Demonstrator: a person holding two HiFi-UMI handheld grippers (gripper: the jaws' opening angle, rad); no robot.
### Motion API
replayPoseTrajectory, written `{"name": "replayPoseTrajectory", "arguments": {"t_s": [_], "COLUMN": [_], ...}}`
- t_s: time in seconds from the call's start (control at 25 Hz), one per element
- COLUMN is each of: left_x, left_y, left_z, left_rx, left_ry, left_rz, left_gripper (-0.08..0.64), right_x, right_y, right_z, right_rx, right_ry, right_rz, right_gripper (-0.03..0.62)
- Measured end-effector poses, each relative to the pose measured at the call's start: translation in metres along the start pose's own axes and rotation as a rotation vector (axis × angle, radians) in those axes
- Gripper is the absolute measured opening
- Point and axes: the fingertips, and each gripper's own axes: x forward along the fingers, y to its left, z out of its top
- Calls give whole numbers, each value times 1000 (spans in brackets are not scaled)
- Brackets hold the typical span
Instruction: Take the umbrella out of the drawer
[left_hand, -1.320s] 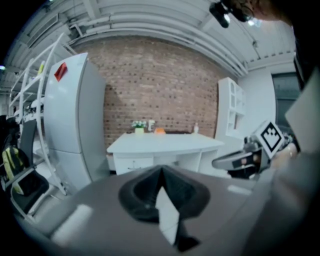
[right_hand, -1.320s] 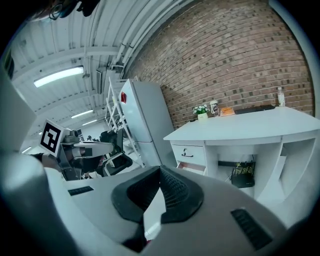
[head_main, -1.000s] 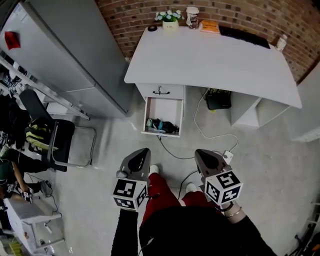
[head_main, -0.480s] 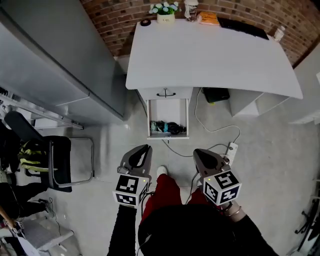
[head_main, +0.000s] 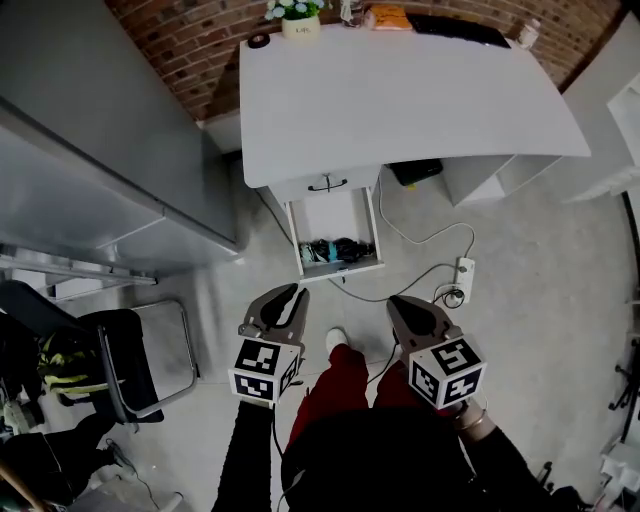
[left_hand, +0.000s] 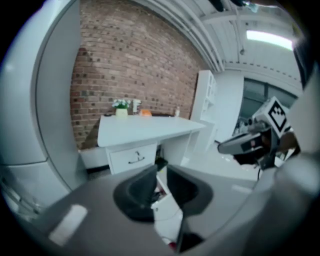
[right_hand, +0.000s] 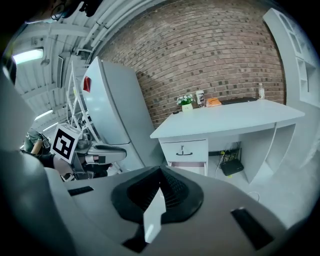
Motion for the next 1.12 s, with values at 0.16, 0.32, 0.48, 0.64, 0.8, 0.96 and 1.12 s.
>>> {"name": "replayPoseTrajectory", "arguments": {"t_s": [0.16,0.32,0.48,0.64,0.8,0.96,1.12], "left_x": [9,23,43,73,110,149,186], "left_y": [11,18,21,23,21,24,25], "left_z": [-15,-26,-37,-52,-67,-88,-111], "left_rx": [2,33,79,143,232,294,328], "left_ry": [36,87,155,241,309,369,419], "left_rz": [-43,-74,-113,-145,-176,-199,-229], "left_gripper": [76,102,134,150,167,175,179], "right_x": [7,13,20,31,46,70,95], "right_y": [4,0,-8,-24,-46,-66,-83], "right_z": [-4,-6,-14,-23,-37,-54,-74], "right_rx": [21,37,64,101,135,196,245], "right_ry": [0,5,17,30,46,54,64], "right_rz": [-38,-60,-85,-100,-113,-117,-122], "right_gripper": [-2,-2,-2,-2,-2,-2,-2]}}
